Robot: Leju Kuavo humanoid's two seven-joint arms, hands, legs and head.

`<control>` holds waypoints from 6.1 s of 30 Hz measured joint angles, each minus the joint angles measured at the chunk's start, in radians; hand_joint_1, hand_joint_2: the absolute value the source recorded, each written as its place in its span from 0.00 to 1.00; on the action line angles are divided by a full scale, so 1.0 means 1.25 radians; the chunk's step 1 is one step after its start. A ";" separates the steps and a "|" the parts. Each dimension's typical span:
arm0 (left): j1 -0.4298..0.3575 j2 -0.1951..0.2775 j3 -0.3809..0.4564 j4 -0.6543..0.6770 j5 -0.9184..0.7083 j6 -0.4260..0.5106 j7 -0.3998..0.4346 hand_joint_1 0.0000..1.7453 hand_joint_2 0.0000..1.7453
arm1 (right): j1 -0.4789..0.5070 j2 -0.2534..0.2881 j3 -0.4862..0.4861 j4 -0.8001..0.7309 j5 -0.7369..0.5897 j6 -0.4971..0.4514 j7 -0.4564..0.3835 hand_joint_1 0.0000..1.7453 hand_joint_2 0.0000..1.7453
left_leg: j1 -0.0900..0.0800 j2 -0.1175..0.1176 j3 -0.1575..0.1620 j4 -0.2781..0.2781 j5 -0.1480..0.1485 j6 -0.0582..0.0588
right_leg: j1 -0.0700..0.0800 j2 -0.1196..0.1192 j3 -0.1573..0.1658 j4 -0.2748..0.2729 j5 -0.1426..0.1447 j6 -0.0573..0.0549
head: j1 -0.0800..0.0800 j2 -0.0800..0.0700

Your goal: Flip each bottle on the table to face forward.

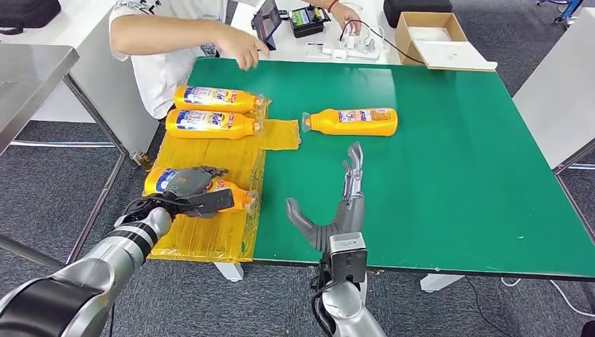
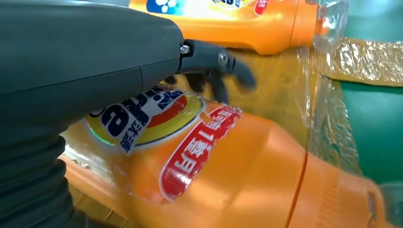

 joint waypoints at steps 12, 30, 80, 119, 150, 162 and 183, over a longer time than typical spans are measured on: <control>-0.003 0.000 0.005 0.005 0.034 -0.074 -0.026 0.00 0.00 | -0.006 0.000 0.000 0.025 0.017 -0.009 0.000 0.00 1.00 | 0.000 -0.001 0.002 0.000 0.000 0.000 | 0.000 0.000 0.003 0.000 0.000 0.000 | 0.000 0.000; 0.031 -0.031 0.130 -0.004 0.248 -0.053 -0.122 0.00 0.25 | -0.030 0.000 0.013 0.071 0.020 -0.026 0.000 0.00 1.00 | 0.000 0.000 0.005 0.000 0.000 0.000 | 0.000 0.000 0.005 0.000 0.000 0.000 | 0.000 0.000; 0.394 -0.151 0.236 -0.633 0.651 0.172 -0.263 0.00 1.00 | -0.190 -0.407 -0.162 0.301 0.410 0.453 0.326 0.00 1.00 | -0.001 -0.001 0.001 0.000 0.000 0.001 | -0.001 0.000 0.002 -0.001 0.000 0.001 | 0.000 0.000; 0.322 -0.154 0.217 -0.474 0.685 0.113 -0.261 0.00 1.00 | -0.492 -0.347 0.127 0.637 0.350 0.706 0.271 0.00 1.00 | -0.001 -0.001 0.001 0.000 0.000 0.001 | -0.001 0.000 0.002 -0.001 0.000 0.001 | 0.000 0.000; 0.301 -0.154 0.195 -0.420 0.697 0.110 -0.258 0.00 1.00 | -0.515 -0.339 0.312 0.673 0.327 0.642 0.308 0.85 1.00 | -0.001 0.000 0.003 0.000 0.000 0.001 | -0.001 0.000 0.003 -0.001 0.000 0.001 | 0.000 0.000; 0.305 -0.155 0.194 -0.421 0.699 0.109 -0.253 0.00 1.00 | -0.466 -0.334 0.302 0.662 0.294 0.453 0.308 1.00 1.00 | -0.001 0.000 0.004 0.000 0.000 0.001 | -0.001 0.000 0.004 -0.001 0.001 0.001 | 0.000 0.000; 0.349 -0.173 0.198 -0.487 0.903 -0.058 -0.142 0.00 1.00 | -0.031 -0.180 -0.276 -0.069 0.218 -0.003 0.109 1.00 1.00 | -0.002 -0.001 0.000 0.000 0.000 0.001 | -0.001 -0.001 0.001 -0.001 0.000 0.001 | 0.000 0.000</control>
